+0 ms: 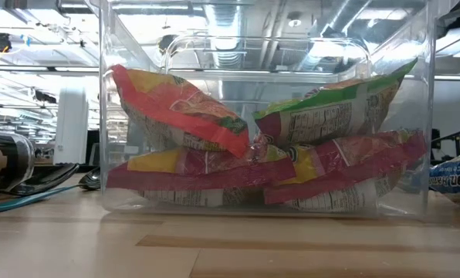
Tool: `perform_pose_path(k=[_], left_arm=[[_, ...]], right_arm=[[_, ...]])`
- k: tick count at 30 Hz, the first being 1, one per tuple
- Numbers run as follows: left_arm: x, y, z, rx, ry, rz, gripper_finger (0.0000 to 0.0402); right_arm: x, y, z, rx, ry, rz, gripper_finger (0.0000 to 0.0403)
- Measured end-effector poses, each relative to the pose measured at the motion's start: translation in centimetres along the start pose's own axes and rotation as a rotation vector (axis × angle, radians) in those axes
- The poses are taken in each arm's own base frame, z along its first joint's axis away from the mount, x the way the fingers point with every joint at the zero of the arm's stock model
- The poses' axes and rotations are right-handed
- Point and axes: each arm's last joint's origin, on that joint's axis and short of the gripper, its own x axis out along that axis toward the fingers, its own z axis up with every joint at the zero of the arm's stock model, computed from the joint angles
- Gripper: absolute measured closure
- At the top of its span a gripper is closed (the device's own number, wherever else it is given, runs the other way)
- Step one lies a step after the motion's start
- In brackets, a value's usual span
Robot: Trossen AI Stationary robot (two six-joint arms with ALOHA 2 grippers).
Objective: Pick & Place Food Item
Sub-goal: Put the white seasoning bottle into the orange transparent bin
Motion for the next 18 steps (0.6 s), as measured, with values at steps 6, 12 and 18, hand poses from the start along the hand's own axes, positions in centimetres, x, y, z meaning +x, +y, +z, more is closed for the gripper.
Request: perform_pose_path(k=[6,12,18], left_arm=[[-1.3,1.4,-1.8,-0.370,-0.345,-0.099,0.0205],[-0.2,0.6,-4.6,-0.442,-0.343,-0.169,0.0205],[0.7,-0.8,-6.0,-0.403,-0.327,-0.263,0.0205]], right_arm=[[-1.0,0.4,0.0,-0.196,-0.121,-0.083,0.0118],[-1.0,1.0,0.4,-0.306,-0.180,-0.057,0.0117],[-1.1,1.5,1.0,-0.354,-0.255,-0.026,0.0117]])
